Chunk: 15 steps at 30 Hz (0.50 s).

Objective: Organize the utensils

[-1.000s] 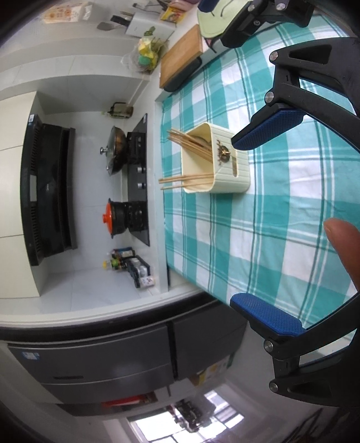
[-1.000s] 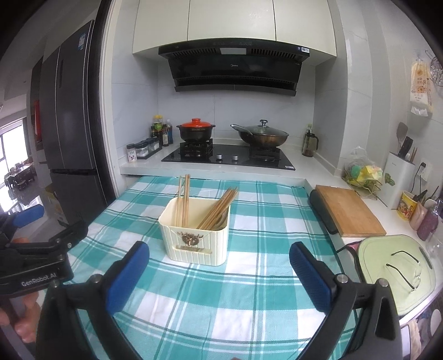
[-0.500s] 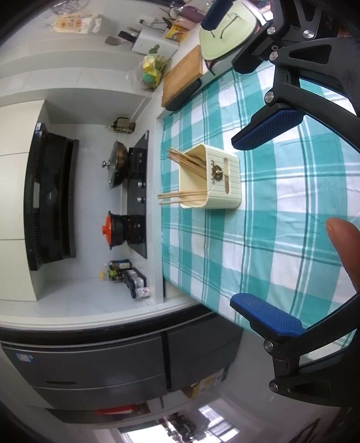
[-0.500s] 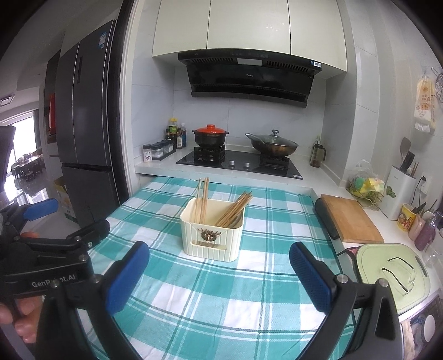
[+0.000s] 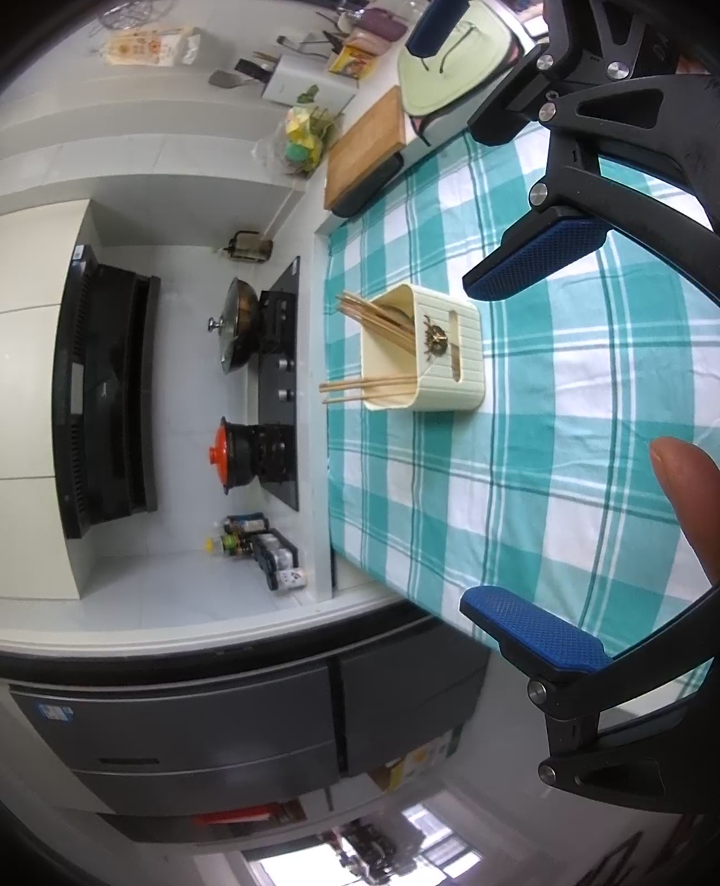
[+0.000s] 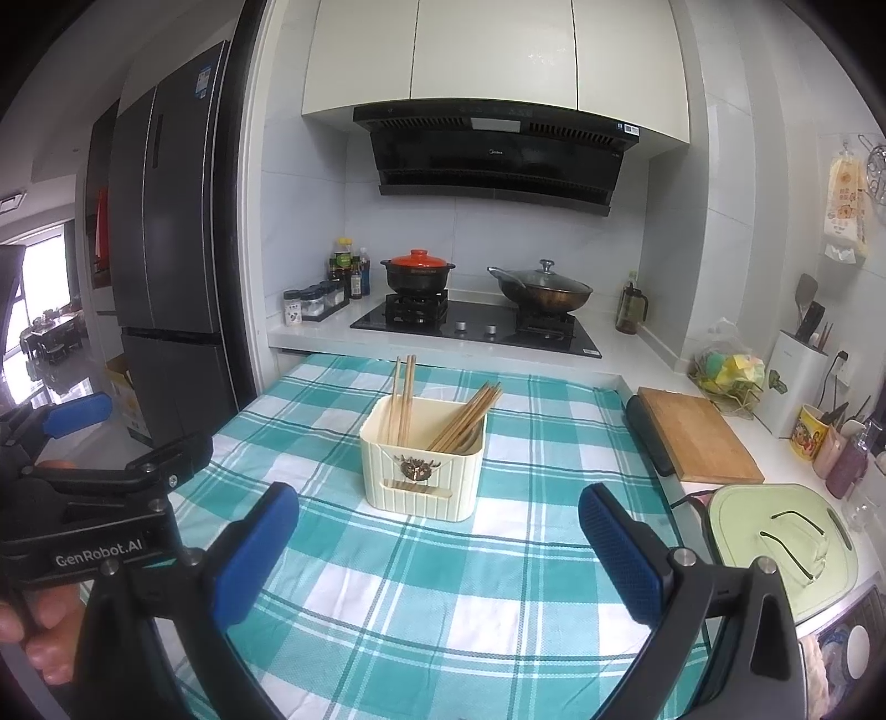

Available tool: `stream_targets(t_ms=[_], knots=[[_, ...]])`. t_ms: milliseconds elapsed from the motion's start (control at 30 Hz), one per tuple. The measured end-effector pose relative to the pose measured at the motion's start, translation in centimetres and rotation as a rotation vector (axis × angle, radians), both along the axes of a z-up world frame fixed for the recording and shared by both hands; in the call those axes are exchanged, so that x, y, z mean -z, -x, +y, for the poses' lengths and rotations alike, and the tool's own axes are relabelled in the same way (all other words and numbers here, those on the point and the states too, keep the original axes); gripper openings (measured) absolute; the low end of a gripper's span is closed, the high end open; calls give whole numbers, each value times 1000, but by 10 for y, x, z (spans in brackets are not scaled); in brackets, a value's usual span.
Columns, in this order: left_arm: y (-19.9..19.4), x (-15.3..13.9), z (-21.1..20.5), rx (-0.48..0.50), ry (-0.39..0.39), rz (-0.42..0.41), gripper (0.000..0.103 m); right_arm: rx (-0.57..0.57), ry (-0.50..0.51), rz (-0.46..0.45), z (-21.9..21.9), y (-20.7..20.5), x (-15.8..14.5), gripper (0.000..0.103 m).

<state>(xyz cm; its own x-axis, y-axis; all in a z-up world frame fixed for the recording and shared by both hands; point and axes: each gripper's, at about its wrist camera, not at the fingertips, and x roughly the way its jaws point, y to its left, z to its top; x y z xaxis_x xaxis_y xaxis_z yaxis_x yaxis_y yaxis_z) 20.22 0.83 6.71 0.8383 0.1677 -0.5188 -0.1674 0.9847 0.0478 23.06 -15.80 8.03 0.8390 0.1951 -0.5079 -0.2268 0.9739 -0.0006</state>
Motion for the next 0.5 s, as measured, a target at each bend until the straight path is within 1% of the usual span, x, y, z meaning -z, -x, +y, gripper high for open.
stream_targets(t_ms=[500], knots=[[1, -1, 0, 4, -1, -3, 103, 4, 4, -6, 1, 3, -3, 103]])
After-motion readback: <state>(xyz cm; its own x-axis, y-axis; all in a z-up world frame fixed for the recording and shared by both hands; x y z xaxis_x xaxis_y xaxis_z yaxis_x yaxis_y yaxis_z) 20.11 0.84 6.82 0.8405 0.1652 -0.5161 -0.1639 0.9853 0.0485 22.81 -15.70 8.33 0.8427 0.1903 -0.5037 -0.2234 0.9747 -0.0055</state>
